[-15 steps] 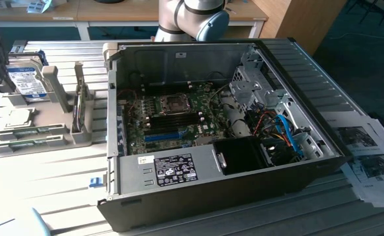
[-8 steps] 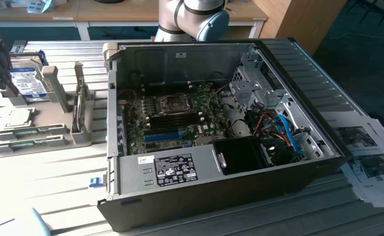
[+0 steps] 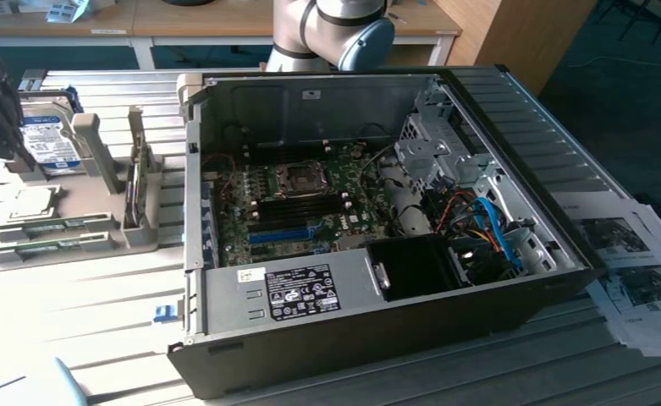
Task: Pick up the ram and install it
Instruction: 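Pick up the ram and move it above insertion slot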
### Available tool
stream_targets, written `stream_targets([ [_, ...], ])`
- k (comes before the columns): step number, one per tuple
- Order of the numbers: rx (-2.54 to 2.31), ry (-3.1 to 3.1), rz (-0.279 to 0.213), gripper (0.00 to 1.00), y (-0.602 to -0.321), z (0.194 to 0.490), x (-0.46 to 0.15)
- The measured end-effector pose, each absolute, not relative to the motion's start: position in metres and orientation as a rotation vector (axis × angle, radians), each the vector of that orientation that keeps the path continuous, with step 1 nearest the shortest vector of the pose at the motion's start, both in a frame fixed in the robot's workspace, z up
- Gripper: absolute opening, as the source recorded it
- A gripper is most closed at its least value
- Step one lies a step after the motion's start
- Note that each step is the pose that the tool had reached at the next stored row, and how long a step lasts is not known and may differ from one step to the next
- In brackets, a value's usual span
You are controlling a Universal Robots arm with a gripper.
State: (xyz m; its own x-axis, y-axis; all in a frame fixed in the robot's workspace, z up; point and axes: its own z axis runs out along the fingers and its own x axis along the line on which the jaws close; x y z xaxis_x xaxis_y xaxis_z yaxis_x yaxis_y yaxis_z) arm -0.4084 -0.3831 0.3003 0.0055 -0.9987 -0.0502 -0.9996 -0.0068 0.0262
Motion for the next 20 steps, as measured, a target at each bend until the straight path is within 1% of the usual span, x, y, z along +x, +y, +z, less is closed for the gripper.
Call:
stream_targets([
  [9,-2.216,2.202,0.084,0.10,-0.3831,0.2994,-0.4084],
  [10,-2.216,2.202,0.084,0.11,-0.3831,0.2994,-0.4084],
  [11,-2.216,2.202,0.084,0.16,-0.3831,0.2994,-0.4084],
  [13,-2.216,2.202,0.084,0.16,-0.3831,0.2994,-0.4084],
  [14,-2.216,2.202,0.084,0.24,-0.3831,0.2994,-0.4084],
  [20,-2.216,2.202,0.084,0.24,-0.3831,0.2994,-0.4084],
])
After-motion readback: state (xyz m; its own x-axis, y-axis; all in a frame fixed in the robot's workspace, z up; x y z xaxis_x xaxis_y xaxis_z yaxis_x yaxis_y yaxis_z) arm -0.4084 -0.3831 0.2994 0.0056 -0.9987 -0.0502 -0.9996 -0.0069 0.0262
